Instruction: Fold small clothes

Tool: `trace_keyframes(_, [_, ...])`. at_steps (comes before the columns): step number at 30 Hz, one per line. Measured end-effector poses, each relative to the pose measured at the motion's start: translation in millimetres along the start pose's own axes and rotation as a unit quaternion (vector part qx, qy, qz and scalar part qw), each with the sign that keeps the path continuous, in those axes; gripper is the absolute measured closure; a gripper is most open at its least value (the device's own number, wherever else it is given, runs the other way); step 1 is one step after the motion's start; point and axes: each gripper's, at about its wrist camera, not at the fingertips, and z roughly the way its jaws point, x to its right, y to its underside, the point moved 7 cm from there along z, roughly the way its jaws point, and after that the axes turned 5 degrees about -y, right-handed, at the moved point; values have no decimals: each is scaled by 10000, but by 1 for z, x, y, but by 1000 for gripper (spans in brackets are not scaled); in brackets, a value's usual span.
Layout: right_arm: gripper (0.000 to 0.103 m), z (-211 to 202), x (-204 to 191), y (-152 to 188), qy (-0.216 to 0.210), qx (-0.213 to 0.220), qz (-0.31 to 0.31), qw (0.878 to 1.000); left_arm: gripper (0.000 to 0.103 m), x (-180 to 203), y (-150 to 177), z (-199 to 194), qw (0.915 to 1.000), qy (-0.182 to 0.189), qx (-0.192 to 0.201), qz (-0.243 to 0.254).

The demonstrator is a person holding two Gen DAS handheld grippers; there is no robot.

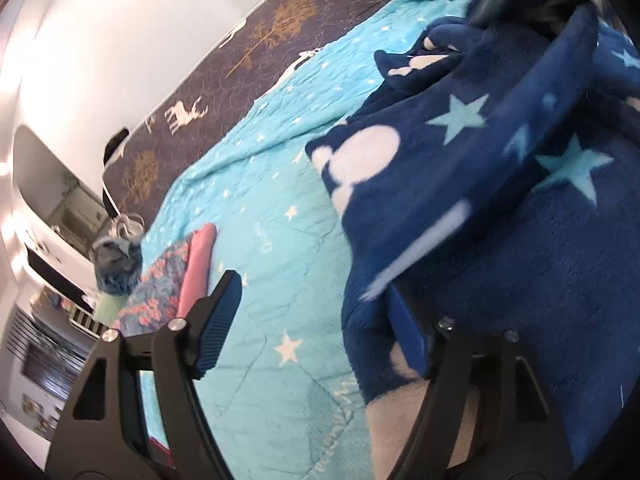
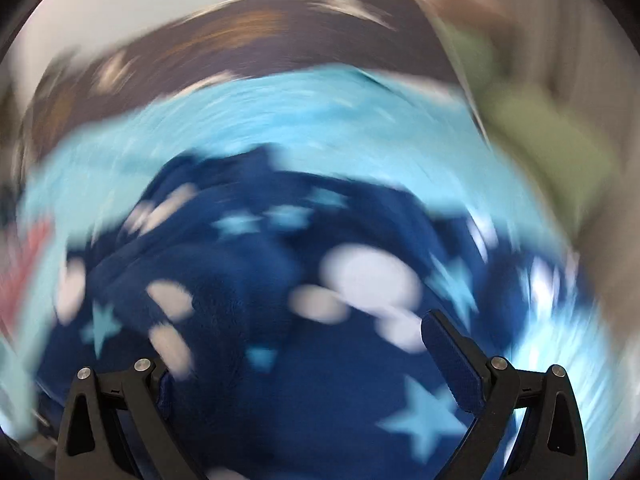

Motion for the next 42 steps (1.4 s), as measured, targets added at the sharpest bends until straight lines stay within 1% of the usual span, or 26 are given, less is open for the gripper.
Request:
trace_keyframes(1, [1,0,37,6,-264,-256,720,9967,26,-1,2,-1,10000,62,-14,-72])
trace_keyframes(2, [1,2,58,12,-333,-451,1071,9927,26,-8,7,-3,9999,54,-39,-100])
trace_keyframes(3, [1,1,87,21,-181,-635,1419,9877,26,-9,9,-4,9999,33,-70,-128])
trace_keyframes(5, [1,-9,124,31,348,-585,1667,9836,26,-10,10,-6,9997,68,-118,-196])
trace_keyframes(6, [1,-17,141,33,409,-474,1760,9824,26,-10,10,-7,9996,93,-144,-226])
trace_keyframes(8, [1,-29,152,33,56,-335,1893,9813,26,-12,9,-11,9994,150,-151,-258])
trace_keyframes(10, [1,-40,149,26,-596,-152,1810,9816,26,-15,6,-20,9993,192,-109,-303])
trace_keyframes(13, [2,-47,125,15,-1175,25,1257,9851,26,-25,-1,-37,9978,396,53,-521])
trace_keyframes(15, [3,-48,105,12,-1485,-47,853,9852,26,-33,-9,-50,9931,797,167,-845])
trace_keyframes(17, [6,-43,88,13,-1569,-167,603,9856,26,-38,-17,-58,9863,1188,258,-1115])
trace_keyframes(18, [16,-42,83,15,-1548,-235,559,9861,26,-39,-24,-59,9816,1418,305,-1241])
trace_keyframes(20, [36,-35,81,21,-1551,-405,700,9846,26,-37,-33,-54,9799,1487,295,-1300])
trace_keyframes(21, [39,-36,82,26,-1665,-463,911,9807,26,-35,-37,-50,9799,1482,289,-1306])
trace_keyframes(23, [40,-41,79,35,-2029,-518,1172,9708,26,-27,-44,-36,9774,1620,227,-1339])
trace_keyframes(26, [39,-53,72,55,-2503,-695,1409,9553,26,-17,-53,-10,9688,1940,0,-1541])
trace_keyframes(28, [30,-52,70,64,-2709,-857,1533,9464,26,-13,-60,13,9619,2049,-181,-1802])
trace_keyframes(29, [19,-47,70,67,-2806,-924,1668,9407,26,-11,-63,25,9548,2193,-331,-1979])
trace_keyframes(31, [15,-30,72,69,-2874,-1066,2005,9305,26,-5,-60,45,9422,2389,-694,-2244])
trace_keyframes(32, [15,-21,73,67,-2887,-1078,2136,9271,26,-2,-55,60,9363,2405,-962,-2372])
trace_keyframes(34, [15,-6,76,54,-2912,-869,2371,9227,26,0,-40,81,9357,2150,-1348,-2452])
trace_keyframes(35, [22,-2,77,48,-2879,-763,2394,9241,24,0,-33,88,9352,2073,-1444,-2484])
trace_keyframes(36, [71,0,79,40,-2787,-647,2353,9289,17,-1,-24,96,9277,2128,-1547,-2650])
trace_keyframes(37, [100,-1,80,32,-2436,-545,2199,9430,17,-4,-18,99,9189,2211,-1592,-2851])
trace_keyframes(38, [95,-8,81,27,-2263,-384,2163,9490,17,-6,-14,100,9128,2271,-1616,-2985])
trace_keyframes(39, [95,-18,76,23,-2309,-225,2033,9512,16,-10,-10,100,9105,2275,-1613,-3052])
trace_keyframes(42, [95,-42,68,20,-2141,35,1545,9645,15,-11,-7,97,9151,2153,-1536,-3043])
